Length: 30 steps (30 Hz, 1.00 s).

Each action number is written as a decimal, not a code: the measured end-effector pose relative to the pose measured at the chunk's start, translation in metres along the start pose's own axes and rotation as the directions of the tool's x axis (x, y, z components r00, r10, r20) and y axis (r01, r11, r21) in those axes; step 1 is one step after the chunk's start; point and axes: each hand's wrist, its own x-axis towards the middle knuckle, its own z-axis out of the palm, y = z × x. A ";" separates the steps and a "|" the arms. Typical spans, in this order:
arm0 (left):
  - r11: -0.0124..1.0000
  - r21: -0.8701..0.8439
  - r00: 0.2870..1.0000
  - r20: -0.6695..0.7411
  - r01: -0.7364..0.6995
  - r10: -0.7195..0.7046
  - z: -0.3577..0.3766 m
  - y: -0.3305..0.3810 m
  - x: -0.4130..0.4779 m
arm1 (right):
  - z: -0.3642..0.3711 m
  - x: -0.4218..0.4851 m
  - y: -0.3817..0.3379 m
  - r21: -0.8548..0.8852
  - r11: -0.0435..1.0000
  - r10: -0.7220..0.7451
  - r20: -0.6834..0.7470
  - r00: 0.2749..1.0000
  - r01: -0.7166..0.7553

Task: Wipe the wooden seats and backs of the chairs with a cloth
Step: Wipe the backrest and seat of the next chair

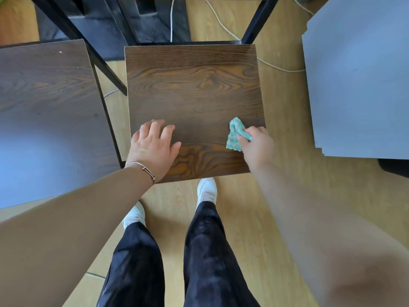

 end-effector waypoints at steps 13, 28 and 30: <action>0.997 -0.001 0.997 -0.001 0.080 -0.080 -0.006 -0.086 -0.045 | 0.082 -0.079 -0.088 -0.028 0.946 -0.319 0.081 0.944 0.322; 0.999 0.031 1.000 0.018 -0.015 0.014 0.007 -0.118 -0.058 | 0.027 -0.061 -0.013 -0.146 0.987 -0.069 -0.042 0.997 0.063; 0.999 0.034 1.000 0.021 -0.022 0.021 0.008 -0.120 -0.058 | 0.043 -0.068 -0.026 -0.099 0.993 -0.065 -0.069 0.996 0.058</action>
